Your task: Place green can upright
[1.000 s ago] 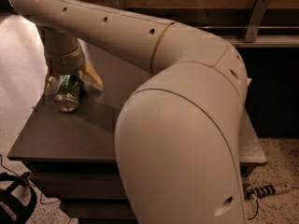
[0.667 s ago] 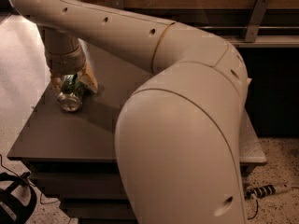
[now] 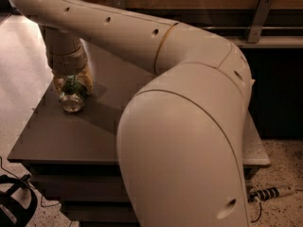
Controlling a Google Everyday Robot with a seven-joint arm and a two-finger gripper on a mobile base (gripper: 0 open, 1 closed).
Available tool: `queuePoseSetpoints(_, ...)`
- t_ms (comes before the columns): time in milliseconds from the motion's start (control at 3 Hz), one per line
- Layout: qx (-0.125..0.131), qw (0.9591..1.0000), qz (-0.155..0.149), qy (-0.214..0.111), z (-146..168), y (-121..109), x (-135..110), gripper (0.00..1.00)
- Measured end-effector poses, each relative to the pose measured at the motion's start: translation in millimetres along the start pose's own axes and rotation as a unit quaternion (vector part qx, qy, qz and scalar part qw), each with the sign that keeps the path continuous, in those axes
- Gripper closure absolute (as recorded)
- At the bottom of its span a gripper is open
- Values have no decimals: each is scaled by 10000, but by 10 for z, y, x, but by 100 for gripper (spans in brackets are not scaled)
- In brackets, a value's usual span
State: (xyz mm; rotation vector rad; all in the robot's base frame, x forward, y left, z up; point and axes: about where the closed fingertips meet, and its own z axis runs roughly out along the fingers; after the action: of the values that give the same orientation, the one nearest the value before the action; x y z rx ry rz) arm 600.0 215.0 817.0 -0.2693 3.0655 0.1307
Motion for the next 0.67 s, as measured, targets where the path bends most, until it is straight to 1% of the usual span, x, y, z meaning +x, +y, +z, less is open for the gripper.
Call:
queuePoseSetpoints(333,0,10000,0,0,-1,0,0,100)
queuePoseSetpoints(667,-42,9982,-365,-466,-131,-8,-89,100)
